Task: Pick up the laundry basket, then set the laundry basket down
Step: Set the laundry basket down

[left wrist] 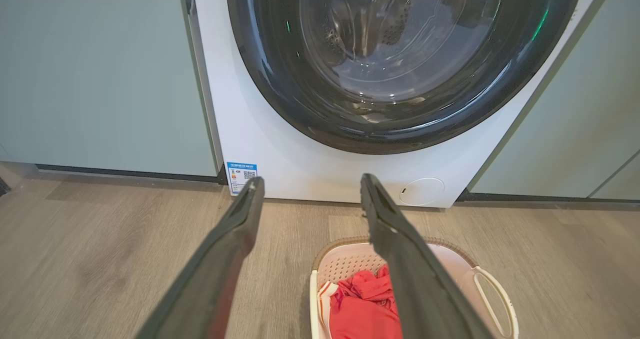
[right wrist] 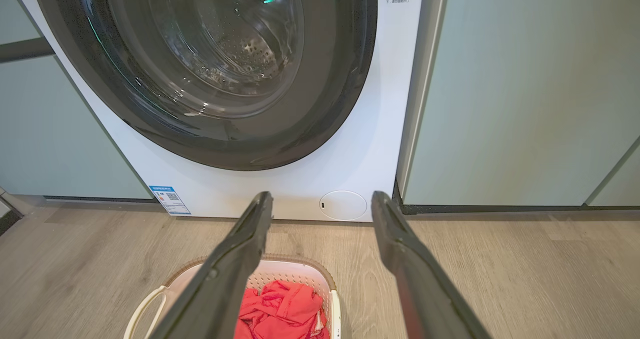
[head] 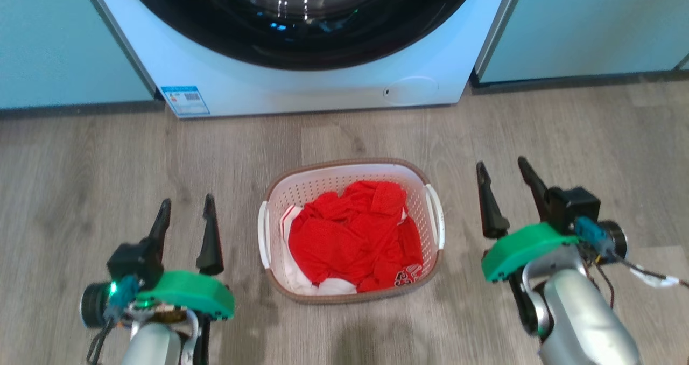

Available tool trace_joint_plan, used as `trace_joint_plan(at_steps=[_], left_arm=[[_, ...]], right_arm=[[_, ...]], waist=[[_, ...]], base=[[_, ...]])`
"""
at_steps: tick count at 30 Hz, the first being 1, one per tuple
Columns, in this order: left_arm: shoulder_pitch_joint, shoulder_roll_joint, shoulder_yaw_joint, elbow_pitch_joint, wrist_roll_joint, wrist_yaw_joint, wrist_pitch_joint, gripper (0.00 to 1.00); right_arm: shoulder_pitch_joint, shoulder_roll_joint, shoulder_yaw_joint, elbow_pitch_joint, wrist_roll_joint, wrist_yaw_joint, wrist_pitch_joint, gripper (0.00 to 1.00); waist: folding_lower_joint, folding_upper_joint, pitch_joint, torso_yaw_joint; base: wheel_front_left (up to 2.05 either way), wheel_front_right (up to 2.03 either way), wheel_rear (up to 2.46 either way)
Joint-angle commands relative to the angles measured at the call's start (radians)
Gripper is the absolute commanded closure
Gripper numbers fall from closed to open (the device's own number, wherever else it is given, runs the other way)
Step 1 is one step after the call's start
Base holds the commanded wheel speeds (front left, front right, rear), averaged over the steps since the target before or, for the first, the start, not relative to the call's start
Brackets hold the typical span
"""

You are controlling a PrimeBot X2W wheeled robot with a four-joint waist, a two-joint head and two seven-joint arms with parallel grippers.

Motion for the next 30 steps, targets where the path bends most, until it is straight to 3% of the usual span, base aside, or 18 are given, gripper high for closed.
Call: trace_joint_plan(at_steps=[1,7,30], left_arm=[[0.011,-0.001,0.047,-0.061,0.01,0.001,-0.008,0.0],[0.095,-0.003,0.065,-0.134,0.007,0.011,-0.008,0.0],[0.246,-0.003,0.043,-0.209,0.014,0.06,-0.008,0.0]], right_arm=[[0.024,0.01,0.017,-0.054,-0.006,-0.002,-0.013,0.0],[0.098,0.01,0.001,-0.1,-0.025,-0.002,-0.013,0.0],[0.235,0.01,-0.052,-0.165,-0.047,-0.002,-0.013,0.0]], waist=[[0.0001,-0.0001,-0.029,-0.01],[0.0001,-0.0001,-0.074,-0.019],[0.0001,-0.0001,-0.177,-0.028]], base=[[0.0,0.0,0.0],[0.0,0.0,0.0],[0.0,0.0,0.0]])
